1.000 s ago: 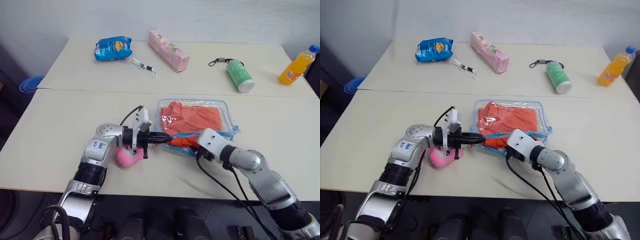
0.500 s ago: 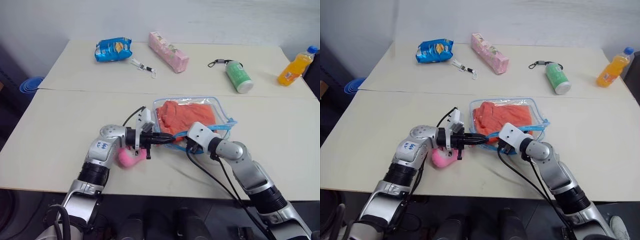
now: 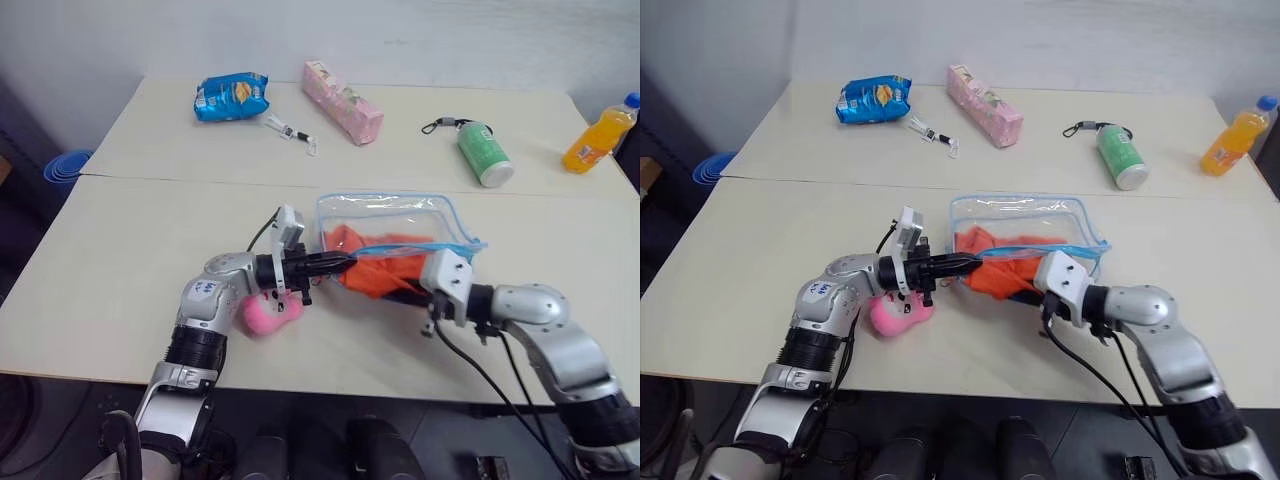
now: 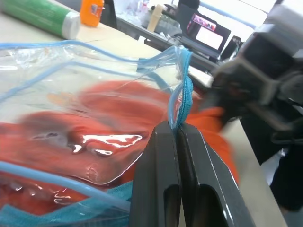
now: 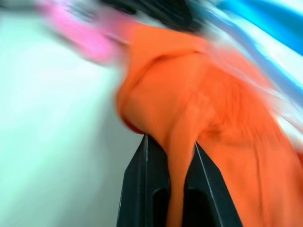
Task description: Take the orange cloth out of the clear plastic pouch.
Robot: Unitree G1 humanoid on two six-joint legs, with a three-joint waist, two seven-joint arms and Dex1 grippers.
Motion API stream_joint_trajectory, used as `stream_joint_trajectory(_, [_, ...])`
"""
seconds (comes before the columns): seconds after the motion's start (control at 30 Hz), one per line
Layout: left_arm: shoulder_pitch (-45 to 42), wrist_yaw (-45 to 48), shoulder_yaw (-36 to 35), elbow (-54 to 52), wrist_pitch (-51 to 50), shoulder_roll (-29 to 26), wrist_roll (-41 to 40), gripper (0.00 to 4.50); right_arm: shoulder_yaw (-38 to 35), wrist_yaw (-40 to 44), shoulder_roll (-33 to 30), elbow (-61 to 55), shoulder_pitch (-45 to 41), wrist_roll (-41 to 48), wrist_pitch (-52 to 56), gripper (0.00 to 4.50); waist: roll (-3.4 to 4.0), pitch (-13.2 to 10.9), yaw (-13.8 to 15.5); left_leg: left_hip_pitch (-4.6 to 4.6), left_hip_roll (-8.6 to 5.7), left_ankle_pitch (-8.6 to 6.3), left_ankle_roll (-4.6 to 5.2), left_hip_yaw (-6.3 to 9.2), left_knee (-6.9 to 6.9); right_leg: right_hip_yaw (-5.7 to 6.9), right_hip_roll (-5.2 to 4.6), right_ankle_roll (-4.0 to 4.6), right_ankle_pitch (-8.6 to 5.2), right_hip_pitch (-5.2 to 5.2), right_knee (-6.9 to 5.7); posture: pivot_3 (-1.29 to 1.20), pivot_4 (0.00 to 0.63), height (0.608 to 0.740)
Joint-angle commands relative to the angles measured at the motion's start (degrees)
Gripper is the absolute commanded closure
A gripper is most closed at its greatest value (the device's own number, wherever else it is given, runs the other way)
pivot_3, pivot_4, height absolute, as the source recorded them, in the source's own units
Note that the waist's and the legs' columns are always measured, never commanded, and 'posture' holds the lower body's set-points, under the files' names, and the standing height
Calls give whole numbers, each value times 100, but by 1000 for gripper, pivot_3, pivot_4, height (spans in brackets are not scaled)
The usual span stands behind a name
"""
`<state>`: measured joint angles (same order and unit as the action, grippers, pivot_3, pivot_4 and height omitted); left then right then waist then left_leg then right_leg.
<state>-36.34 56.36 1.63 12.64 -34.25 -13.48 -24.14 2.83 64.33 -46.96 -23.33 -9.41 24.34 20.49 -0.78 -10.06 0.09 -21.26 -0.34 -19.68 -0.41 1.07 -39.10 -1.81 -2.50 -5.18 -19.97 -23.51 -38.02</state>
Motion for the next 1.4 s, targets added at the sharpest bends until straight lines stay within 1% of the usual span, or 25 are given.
stream_joint_trajectory(0.03, [-69, -283, -28, 46, -113, 12, -7, 4500, -408, 347, -313, -682, 279, 774, 424, 4494, -1, -1, 7, 1, 0, 0, 0, 0, -1, -1, -1, 0, 0, 2, 1, 0, 150, 740])
stream_joint_trajectory(0.2, [-17, -381, 11, -7, -120, -31, -33, 4500, -1343, 237, -599, -1354, 994, 1677, 983, 4494, -1, 0, 9, 5, 1, 0, -1, 0, -1, -3, -1, 0, 0, 4, 0, 0, 150, 740])
stream_joint_trajectory(0.33, [60, -249, 35, -59, 1, -249, -4, 4500, -3093, 178, -752, -1631, 2007, 2256, 1490, 4494, -2, -1, 74, 3, 0, 0, 0, -1, 2, -4, -1, -1, 1, 5, 5, 0, 150, 740])
stream_joint_trajectory(0.43, [146, 17, 144, -166, 130, -446, -22, 4500, -4289, 299, -1018, -1046, 2179, 2227, 1657, 4494, -2, -1, 90, 7, 0, -2, 3, -8, 1, -11, -1, -6, 3, 9, 8, 0, 150, 740])
stream_joint_trajectory(0.47, [161, 102, 186, -187, 183, -494, -13, 4500, -4562, 357, -1135, -798, 2157, 2149, 1667, 4494, -2, -1, 99, 8, 0, -2, 3, -9, 1, -12, -1, -6, 4, 9, 9, 0, 150, 740])
stream_joint_trajectory(0.5, [174, 191, 223, -211, 215, -533, -20, 4500, -4760, 397, -1270, -487, 2071, 2006, 1588, 4494, -2, -1, 113, 9, -1, -2, 4, -11, 0, -13, -2, -7, 4, 10, 9, 0, 150, 740])
stream_joint_trajectory(0.57, [207, 314, 287, -263, 284, -616, -10, 4500, -4918, 441, -1518, 49, 1850, 1758, 1387, 4494, -2, -1, 123, 12, -1, -2, 4, -10, 0, -13, -1, -6, 4, 11, 9, 0, 150, 740])
stream_joint_trajectory(0.63, [247, 427, 319, -309, 324, -708, -9, 4500, -4774, 332, -1712, 659, 1392, 1442, 966, 4494, -2, -1, 114, 11, -1, -2, 5, -10, 2, -13, -1, -6, 4, 10, 10, 0, 150, 740])
stream_joint_trajectory(0.7, [274, 508, 373, -320, 408, -811, 44, 4500, -4421, 124, -1762, 1374, 758, 1059, 370, 4494, -1, -1, 89, 10, 0, -2, 5, -14, 2, -16, 0, -6, 4, 6, 8, 0, 150, 740])
stream_joint_trajectory(0.8, [279, 582, 433, -299, 482, -879, 46, 4500, -3870, -61, -1662, 2416, 43, 413, -552, 4494, 0, -1, 66, 10, 0, -1, 4, -15, 2, -16, 0, -6, 4, 4, 7, 0, 150, 740])
stream_joint_trajectory(0.87, [284, 625, 465, -297, 529, -891, 50, 4500, -3529, -292, -1452, 3346, -258, -202, -1596, 4494, 0, -1, 53, 10, 0, -1, 3, -14, 2, -15, 0, -6, 4, 4, 7, 0, 150, 740])
stream_joint_trajectory(0.93, [293, 664, 504, -296, 585, -912, 77, 4500, -3361, -724, -1224, 4201, -460, -688, -2501, 4494, 0, -1, 72, 8, 0, -1, 3, -15, 1, -14, -1, -6, 4, 5, 9, 0, 150, 740])
stream_joint_trajectory(0.97, [298, 682, 519, -299, 601, -920, 80, 4500, -3332, -729, -1121, 4528, -483, -726, -2724, 4494, 1, -1, 78, 6, -1, -1, 4, -18, 1, -14, -2, -6, 4, 3, 9, 0, 150, 740])
stream_joint_trajectory(1.07, [339, 786, 588, -314, 691, -982, 96, 4500, -2827, -154, -989, 5399, 242, -1160, -3804, 4494, 2, 0, 119, 5, 0, -2, 4, -20, 6, -12, -2, -7, 3, -1, 8, 0, 150, 740])
stream_joint_trajectory(1.13, [367, 874, 627, -325, 768, -1031, 112, 4500, -2565, -180, -990, 5906, 397, -1450, -4447, 4494, 5, 0, 106, 6, 1, -2, 4, -21, 12, -12, 0, -6, 3, -3, 9, 0, 150, 740])
stream_joint_trajectory(1.2, [386, 907, 630, -344, 780, -1081, 104, 4500, -2333, -415, -1054, 6494, 436, -1800, -5062, 4494, 24, 3, 69, 6, 0, -2, 6, -34, 7, -22, 0, -6, 3, -3, 10, 0, 150, 740])
stream_joint_trajectory(1.27, [411, 943, 614, -363, 801, -1150, 109, 4500, -1996, -483, -1262, 7096, 524, -2222, -5705, 4494, 26, 4, -9, 17, -1, -2, 12, -49, 3, -34, -1, -7, 3, 3, 8, 0, 150, 740])
stream_joint_trajectory(1.33, [431, 987, 593, -374, 824, -1208, 115, 4500, -1810, -562, -1428, 7567, 502, -2411, -6031, 4494, 26, 4, -40, 30, 0, -1, 12, -46, 3, -32, 0, -6, 4, 16, 7, 0, 150, 740])
stream_joint_trajectory(1.4, [442, 1030, 602, -377, 856, -1261, 131, 4500, -1858, -309, -1435, 7825, 375, -2113, -5755, 4494, 18, 1, -51, 42, 3, -1, 12, -43, 4, -31, 5, -6, 3, 28, 7, 0, 150, 740])
